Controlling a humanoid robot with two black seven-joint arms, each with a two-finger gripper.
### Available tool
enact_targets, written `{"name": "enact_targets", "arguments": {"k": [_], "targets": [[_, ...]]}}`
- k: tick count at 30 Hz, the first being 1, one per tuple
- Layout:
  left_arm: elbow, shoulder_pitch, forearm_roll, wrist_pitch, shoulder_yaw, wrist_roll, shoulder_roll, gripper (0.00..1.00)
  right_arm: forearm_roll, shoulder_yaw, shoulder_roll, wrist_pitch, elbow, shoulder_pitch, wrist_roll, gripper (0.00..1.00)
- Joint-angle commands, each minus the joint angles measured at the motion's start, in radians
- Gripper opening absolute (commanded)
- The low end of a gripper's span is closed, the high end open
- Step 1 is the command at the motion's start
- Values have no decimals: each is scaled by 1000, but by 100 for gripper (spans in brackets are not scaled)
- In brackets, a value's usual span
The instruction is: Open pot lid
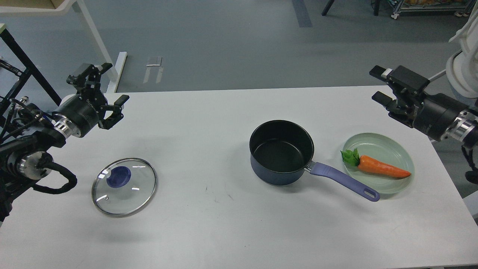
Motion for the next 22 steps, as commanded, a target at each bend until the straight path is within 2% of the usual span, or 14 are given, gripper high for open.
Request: {"name": "enact_targets", "arguments": {"k": [1, 5, 15, 22], "targets": [[0, 34, -1, -8, -49, 0, -24, 99, 264, 4, 71, -21, -4, -26, 0, 98], [0, 83, -1, -14, -123, 0, -50, 99, 369, 28, 137, -34, -34, -60, 0, 99], [0, 167, 1, -14, -244, 0, -116, 99, 374, 178, 340, -32, -186, -227, 0, 99], [0, 175, 1, -14, -247, 0, -118, 99, 372, 189, 355, -20, -197, -231, 0, 99]]}}
